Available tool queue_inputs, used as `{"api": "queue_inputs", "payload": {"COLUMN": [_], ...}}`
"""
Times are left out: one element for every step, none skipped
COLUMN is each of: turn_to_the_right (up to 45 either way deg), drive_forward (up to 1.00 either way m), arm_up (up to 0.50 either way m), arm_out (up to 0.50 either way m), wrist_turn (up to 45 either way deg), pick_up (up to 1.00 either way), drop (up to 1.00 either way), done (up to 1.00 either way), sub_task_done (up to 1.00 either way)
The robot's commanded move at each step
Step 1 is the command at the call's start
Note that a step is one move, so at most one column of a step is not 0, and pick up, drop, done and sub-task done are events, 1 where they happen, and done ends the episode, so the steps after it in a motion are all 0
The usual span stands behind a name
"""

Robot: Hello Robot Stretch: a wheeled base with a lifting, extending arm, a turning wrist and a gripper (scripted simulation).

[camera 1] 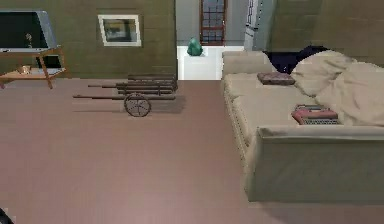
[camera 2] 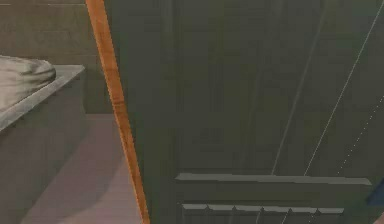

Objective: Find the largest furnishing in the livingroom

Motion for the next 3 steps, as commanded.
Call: {"api": "queue_inputs", "payload": {"turn_to_the_right": [0.0, -42.0, 0.0], "drive_forward": [0.4, 0.0, 0.65], "arm_up": [0.0, 0.0, 0.0], "arm_out": [0.0, 0.0, 0.0], "wrist_turn": [0.0, 0.0, 0.0], "pick_up": [0.0, 0.0, 0.0], "drop": [0.0, 0.0, 0.0], "done": [0.0, 0.0, 0.0], "sub_task_done": [0.0, 0.0, 0.0]}}
